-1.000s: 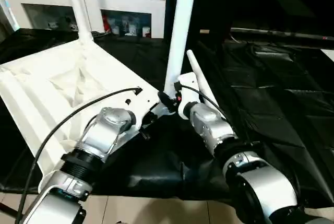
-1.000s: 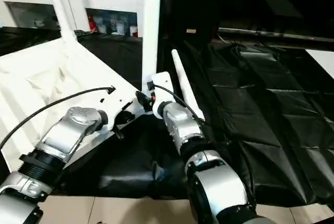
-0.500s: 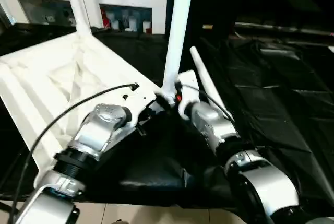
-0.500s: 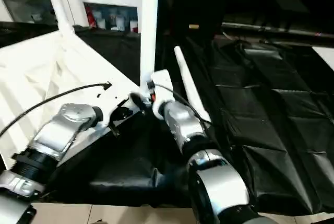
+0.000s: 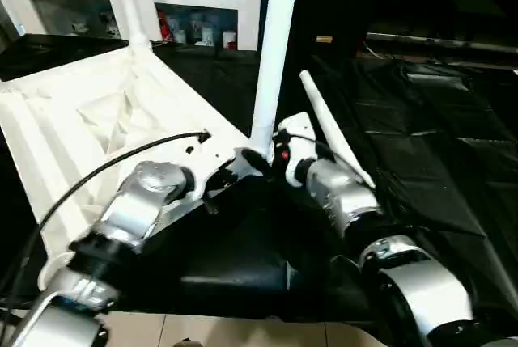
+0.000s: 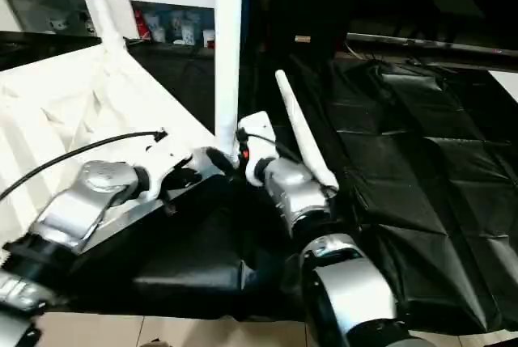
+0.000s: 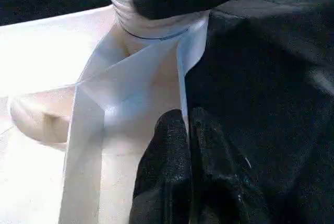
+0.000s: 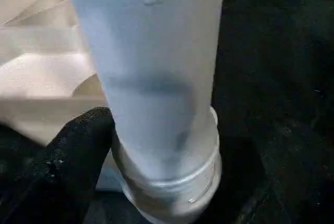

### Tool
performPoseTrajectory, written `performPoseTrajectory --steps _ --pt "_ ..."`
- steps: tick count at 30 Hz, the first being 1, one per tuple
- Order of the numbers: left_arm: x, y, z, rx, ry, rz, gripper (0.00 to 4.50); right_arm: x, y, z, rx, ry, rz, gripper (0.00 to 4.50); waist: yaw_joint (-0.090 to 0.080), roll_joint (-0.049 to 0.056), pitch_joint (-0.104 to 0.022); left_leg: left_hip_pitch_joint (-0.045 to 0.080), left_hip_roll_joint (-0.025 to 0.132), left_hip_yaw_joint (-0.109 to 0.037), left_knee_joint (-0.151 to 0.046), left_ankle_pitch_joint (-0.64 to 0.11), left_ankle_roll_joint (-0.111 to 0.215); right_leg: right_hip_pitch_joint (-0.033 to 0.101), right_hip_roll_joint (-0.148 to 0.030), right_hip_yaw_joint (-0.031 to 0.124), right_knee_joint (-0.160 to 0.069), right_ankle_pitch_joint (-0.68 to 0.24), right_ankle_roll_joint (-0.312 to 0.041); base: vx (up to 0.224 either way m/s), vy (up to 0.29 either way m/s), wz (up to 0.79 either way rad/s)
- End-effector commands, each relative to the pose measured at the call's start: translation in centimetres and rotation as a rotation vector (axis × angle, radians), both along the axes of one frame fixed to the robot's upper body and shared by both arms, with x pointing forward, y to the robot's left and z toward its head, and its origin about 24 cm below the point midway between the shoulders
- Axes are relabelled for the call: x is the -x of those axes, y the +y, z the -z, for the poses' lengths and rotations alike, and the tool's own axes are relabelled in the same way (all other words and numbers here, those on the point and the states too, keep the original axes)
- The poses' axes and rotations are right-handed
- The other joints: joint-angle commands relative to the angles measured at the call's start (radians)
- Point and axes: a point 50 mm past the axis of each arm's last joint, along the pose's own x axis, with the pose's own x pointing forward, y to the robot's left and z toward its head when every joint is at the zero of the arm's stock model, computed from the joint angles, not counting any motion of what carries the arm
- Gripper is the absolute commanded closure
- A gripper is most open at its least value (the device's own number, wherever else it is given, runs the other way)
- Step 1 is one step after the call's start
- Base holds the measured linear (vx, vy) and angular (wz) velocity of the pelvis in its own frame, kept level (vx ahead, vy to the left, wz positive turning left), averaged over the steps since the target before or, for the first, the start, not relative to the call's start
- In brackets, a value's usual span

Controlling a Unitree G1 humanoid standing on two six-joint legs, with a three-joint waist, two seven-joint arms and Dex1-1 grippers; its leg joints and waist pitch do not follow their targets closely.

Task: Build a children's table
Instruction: Insert table leg to table base, then rotate leg to tighten

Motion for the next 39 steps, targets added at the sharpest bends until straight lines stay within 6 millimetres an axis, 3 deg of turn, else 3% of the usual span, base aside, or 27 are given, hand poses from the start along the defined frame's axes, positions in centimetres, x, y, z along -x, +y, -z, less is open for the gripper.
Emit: performPoseTrajectory --steps 1,8,14,27,31,39 --pt "0.6 -0.4 0.4 -0.018 0.022 0.078 4.50 0.5 -0.2 0.2 0.022 0.005 -0.079 0.03 0.001 0.011 -0.064 -0.004 0.017 0.012 -0.050 -0.051 0.061 0.071 -0.064 0.058 -0.046 0.039 -0.218 0.000 0.000 0.00" --pt "1.7 -0.2 0.1 0.026 0.054 0.270 4.50 2.0 -1.4 0.4 0.091 -0.035 -0.266 0.03 0.006 0.009 -0.060 0.003 0.022 0.013 -0.052 -0.100 0.043 0.064 -0.067 0.061 -0.051 -0.037 -0.215 0.000 0.000 0.00" --pt "2.6 -0.1 -0.1 0.030 0.105 0.375 4.50 2.7 -2.1 0.1 0.123 -0.052 -0.331 0.03 0.023 0.009 -0.062 0.005 0.020 0.015 -0.048 -0.078 0.042 0.063 -0.064 0.062 -0.044 0.016 -0.220 0.000 0.000 0.00" --pt "2.6 0.2 0.0 0.026 0.111 0.392 4.50 3.5 -2.3 -0.1 0.122 -0.046 -0.414 0.03 0.025 0.003 -0.062 -0.001 0.020 0.013 -0.047 -0.090 0.034 0.067 -0.065 0.061 -0.045 -0.029 -0.204 0.000 0.000 0.00" --pt "2.6 0.4 0.0 0.025 0.112 0.390 4.50 3.7 -2.2 -0.1 0.120 -0.040 -0.429 0.19 0.024 0.000 -0.063 -0.001 0.019 0.013 -0.046 -0.085 0.035 0.067 -0.064 0.061 -0.043 -0.029 -0.203 0.000 0.000 0.00" --pt "2.5 0.4 0.1 0.026 0.111 0.381 4.50 3.9 -2.1 0.2 0.123 -0.033 -0.432 1.02 0.025 0.001 -0.064 -0.001 0.018 0.013 -0.043 -0.072 0.036 0.067 -0.064 0.061 -0.041 -0.023 -0.202 0.000 0.000 0.00"
